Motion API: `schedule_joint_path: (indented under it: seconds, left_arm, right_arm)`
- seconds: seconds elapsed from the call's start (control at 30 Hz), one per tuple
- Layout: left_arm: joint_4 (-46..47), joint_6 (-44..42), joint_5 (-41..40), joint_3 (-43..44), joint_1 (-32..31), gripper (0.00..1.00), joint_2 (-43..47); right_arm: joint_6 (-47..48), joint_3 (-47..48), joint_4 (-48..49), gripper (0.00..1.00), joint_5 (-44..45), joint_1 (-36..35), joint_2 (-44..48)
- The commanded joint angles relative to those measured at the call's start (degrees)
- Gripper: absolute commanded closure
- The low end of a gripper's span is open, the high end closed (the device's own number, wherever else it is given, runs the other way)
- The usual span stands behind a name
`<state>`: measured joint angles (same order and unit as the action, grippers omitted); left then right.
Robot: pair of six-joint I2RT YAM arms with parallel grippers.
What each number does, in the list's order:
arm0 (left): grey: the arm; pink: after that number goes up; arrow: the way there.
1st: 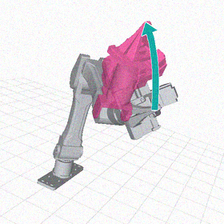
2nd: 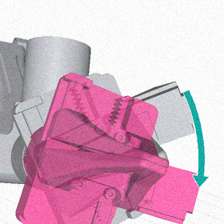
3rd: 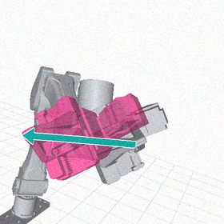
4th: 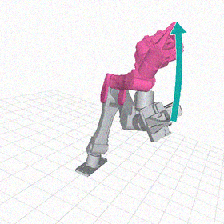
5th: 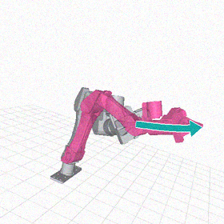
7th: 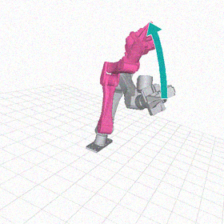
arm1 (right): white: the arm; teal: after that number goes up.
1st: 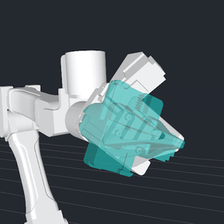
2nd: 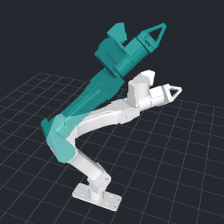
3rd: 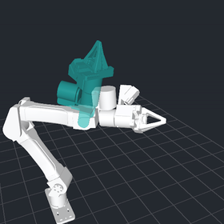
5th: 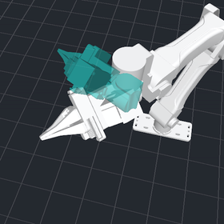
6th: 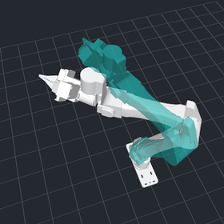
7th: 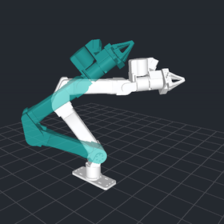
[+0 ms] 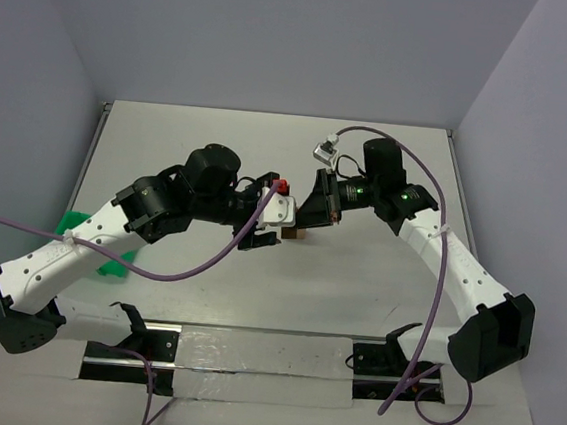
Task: Build the wood block tower
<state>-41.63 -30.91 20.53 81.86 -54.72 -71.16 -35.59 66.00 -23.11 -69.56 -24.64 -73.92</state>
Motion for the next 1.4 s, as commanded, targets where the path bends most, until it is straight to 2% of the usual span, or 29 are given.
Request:
schedule_joint_path:
  seconds: [0.0, 0.17, 0.3, 0.37, 0.47, 0.5, 0.53, 0.7, 0.8, 0.9, 1.03, 1.2, 1.37]
  left_arm:
    - [2.3, -1.8, 1.0, 3.0, -0.7, 0.22, -0.1]
    - [2.3, -4.3, 1.8, 1.7, -0.8, 0.23, 0.6]
    - [2.1, -10.4, 2.8, -0.8, -0.8, 0.25, 3.3]
    - [1.5, -13.0, 4.0, -2.0, -0.8, 0.25, 4.3]
    - [0.6, -16.3, 5.8, -3.0, -0.8, 0.26, 5.9]
    - [0.6, -16.4, 5.9, -3.1, -0.8, 0.26, 6.0]
    - [0.2, -19.2, 7.8, -4.3, -0.8, 0.26, 7.0]
    - [-3.5, -26.9, 13.1, -5.7, -1.0, 0.27, 10.3]
    - [-8.0, -31.8, 13.8, -3.3, -3.0, 0.27, 9.7]
    - [-17.6, -36.0, 9.9, 0.3, -8.3, 0.28, 5.7]
    - [-25.1, -38.3, 4.7, 5.0, -15.1, 0.30, 0.5]
    - [-26.6, -37.7, 1.2, 9.1, -20.2, 0.31, -4.1]
    - [-26.4, -39.1, -4.6, 8.8, -23.0, 0.33, -5.8]
  right_arm:
    - [0.0, 0.6, 1.8, 1.00, -2.7, -0.7, -0.4]
    - [1.1, 0.7, 1.5, 1.00, -4.9, -1.0, -0.6]
    - [12.7, 3.4, -9.2, 1.00, -9.3, -1.3, -3.1]
    - [23.2, 5.6, -18.1, 1.00, -12.8, -1.6, -5.2]
    - [44.2, 11.0, -41.3, 1.00, -15.0, -2.2, -11.1]
    - [52.5, 13.2, -42.4, 1.00, -15.0, -2.3, -11.5]
    - [63.6, 16.7, -58.7, 1.00, -14.4, -3.5, -17.0]
    - [63.8, 15.6, -59.7, 1.00, -13.2, -5.0, -18.3]
    - [62.2, 15.2, -59.7, 1.00, -14.2, -5.6, -19.6]
    - [61.0, 15.1, -59.7, 1.00, -15.4, -5.9, -21.0]
    - [60.2, 15.0, -59.7, 1.00, -14.9, -8.1, -21.3]
    - [57.9, 13.7, -59.2, 1.00, -13.7, -10.3, -21.6]
    - [55.2, 12.7, -58.2, 1.00, -13.9, -10.9, -22.0]
